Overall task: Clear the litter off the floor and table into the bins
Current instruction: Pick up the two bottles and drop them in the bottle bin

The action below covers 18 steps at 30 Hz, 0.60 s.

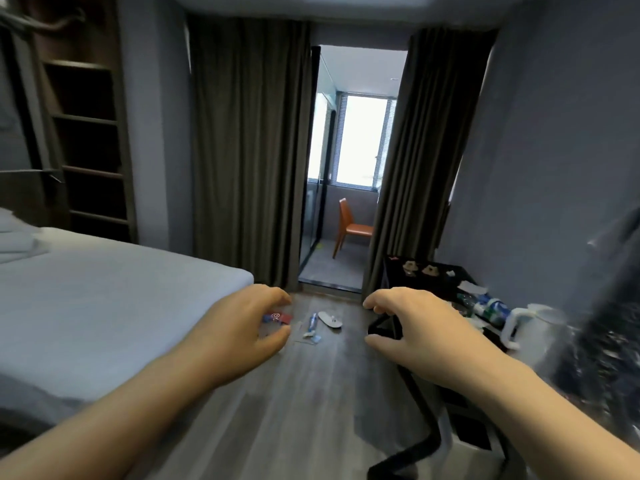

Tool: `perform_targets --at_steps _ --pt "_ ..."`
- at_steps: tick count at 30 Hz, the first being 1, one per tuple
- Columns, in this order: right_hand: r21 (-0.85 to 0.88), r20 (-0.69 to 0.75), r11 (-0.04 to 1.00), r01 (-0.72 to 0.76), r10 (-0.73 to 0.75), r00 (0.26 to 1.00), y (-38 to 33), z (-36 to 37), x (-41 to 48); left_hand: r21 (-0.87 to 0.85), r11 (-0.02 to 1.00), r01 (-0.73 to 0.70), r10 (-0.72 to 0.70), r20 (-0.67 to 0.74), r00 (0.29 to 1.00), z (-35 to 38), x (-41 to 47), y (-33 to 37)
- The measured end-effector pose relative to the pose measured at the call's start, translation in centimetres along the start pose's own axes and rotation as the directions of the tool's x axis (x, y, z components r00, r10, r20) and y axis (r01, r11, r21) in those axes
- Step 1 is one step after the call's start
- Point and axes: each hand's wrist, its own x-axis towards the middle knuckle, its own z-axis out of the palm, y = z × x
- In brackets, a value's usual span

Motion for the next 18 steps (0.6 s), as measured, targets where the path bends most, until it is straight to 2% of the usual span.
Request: perform_targets --at_steps 9,18 --pt "0.082 0.092 0.995 -0.052 0.045 0.995 0.5 7.3 12.7 -0.044 0.997 0.057 -0.054 0.078 0.995 4.7 7.0 -11.8" --pt "0.123 0.155 0.989 -0.082 0.062 0.986 6.1 16.0 24.6 0.005 0.992 0.124 -0.124 0.161 0.979 11.2 15.4 -21.3"
